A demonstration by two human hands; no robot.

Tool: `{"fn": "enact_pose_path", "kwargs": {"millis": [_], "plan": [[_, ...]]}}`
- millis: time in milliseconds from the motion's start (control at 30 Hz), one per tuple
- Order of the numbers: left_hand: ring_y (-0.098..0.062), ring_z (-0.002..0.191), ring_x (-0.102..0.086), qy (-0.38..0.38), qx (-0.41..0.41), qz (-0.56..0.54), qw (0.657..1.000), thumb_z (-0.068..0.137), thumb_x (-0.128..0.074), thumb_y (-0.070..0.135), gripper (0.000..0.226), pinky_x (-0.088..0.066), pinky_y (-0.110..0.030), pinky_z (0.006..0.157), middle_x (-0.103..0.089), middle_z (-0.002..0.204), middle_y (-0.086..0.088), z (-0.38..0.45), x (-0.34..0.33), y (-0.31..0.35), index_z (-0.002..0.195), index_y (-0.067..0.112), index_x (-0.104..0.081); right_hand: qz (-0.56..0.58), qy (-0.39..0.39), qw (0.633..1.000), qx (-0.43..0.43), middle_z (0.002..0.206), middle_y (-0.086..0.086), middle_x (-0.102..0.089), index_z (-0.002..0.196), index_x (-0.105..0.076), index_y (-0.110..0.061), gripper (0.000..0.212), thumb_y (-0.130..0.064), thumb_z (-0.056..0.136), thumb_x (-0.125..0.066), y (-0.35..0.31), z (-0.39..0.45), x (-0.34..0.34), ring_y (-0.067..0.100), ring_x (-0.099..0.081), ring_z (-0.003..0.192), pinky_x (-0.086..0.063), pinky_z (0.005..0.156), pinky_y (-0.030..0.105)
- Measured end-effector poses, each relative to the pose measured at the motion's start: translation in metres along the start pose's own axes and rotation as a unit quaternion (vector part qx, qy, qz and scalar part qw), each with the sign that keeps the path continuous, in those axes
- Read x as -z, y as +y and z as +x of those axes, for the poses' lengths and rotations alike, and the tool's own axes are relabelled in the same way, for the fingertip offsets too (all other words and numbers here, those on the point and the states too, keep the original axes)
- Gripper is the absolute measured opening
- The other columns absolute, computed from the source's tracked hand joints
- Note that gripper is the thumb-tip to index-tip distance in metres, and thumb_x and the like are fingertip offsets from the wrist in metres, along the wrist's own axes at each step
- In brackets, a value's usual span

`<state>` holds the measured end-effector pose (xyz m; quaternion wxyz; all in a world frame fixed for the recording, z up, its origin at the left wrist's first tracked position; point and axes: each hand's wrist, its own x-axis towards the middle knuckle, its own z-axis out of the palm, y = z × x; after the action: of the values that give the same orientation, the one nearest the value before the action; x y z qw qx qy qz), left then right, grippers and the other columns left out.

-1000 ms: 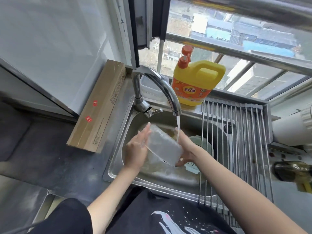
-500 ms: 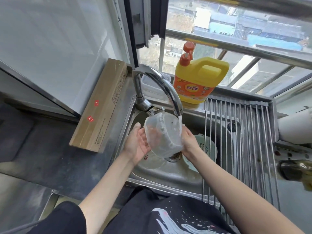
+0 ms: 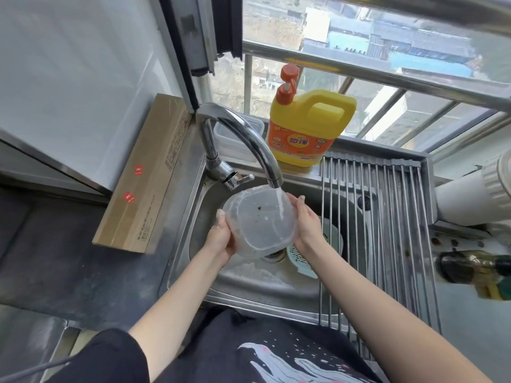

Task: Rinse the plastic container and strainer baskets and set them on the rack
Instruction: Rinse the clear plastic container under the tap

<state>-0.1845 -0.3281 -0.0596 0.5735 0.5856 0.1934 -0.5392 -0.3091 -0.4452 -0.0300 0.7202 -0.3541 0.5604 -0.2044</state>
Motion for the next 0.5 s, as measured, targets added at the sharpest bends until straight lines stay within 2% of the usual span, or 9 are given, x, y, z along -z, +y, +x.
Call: {"fn": "enact_pose_path", "kwargs": {"millis": [100,200,367,433,500], "plan": [[-0.024,0.114,-0.056,-0.018,0.03,-0.013,0.999,0.099,-0.031,0.048,0.053,-0.049,-0.045,0.093,-0.052,0.136,-0.009,0.005,-0.002,-0.007,0.129,0.009,-0.05,-0.02,0.036,0.999,0.02,0.11,0.007,-0.071,0.113,-0.07,-0.015,0.034,-0.035,0.099,-0.046,-0.001,-0.002,-0.002,0.019,-0.067,0.097,-0.055,0.09,0.036],[-0.027,0.098,-0.062,-0.06,0.057,-0.064,0.995,0.097,-0.042,0.045,0.04,-0.058,-0.041,0.069,-0.06,0.129,-0.011,0.01,-0.009,-0.015,0.12,0.018,-0.06,-0.056,0.061,0.995,0.06,0.11,-0.001,-0.072,0.108,-0.073,-0.019,0.029,-0.035,0.098,-0.05,-0.005,-0.008,-0.001,0.015,-0.064,0.106,-0.051,0.096,0.034],[-0.031,0.088,-0.064,-0.088,0.094,-0.095,0.987,0.097,-0.047,0.038,0.032,-0.058,-0.042,0.061,-0.073,0.091,-0.012,0.014,-0.025,-0.019,0.098,0.013,-0.067,-0.118,0.072,0.979,0.15,0.109,-0.006,-0.071,0.113,-0.071,-0.014,0.027,-0.026,0.098,-0.052,-0.015,-0.016,0.001,0.001,-0.062,0.102,-0.05,0.086,0.017],[-0.031,0.085,-0.062,-0.084,0.111,-0.119,0.983,0.098,-0.046,0.032,0.027,-0.057,-0.041,0.061,-0.069,0.092,-0.014,0.011,-0.03,-0.018,0.096,0.012,-0.066,-0.141,0.069,0.97,0.184,0.111,-0.007,-0.071,0.115,-0.07,-0.015,0.026,-0.024,0.097,-0.054,-0.016,-0.017,0.002,-0.006,-0.061,0.101,-0.049,0.083,0.01],[-0.032,0.086,-0.06,-0.067,0.132,-0.129,0.981,0.099,-0.043,0.03,0.027,-0.05,-0.045,0.067,-0.065,0.095,-0.014,0.013,-0.033,-0.019,0.099,0.013,-0.065,-0.16,0.067,0.964,0.204,0.113,-0.007,-0.07,0.116,-0.069,-0.018,0.024,-0.023,0.096,-0.055,-0.017,-0.02,0.004,0.0,-0.061,0.106,-0.049,0.088,0.014]]}}
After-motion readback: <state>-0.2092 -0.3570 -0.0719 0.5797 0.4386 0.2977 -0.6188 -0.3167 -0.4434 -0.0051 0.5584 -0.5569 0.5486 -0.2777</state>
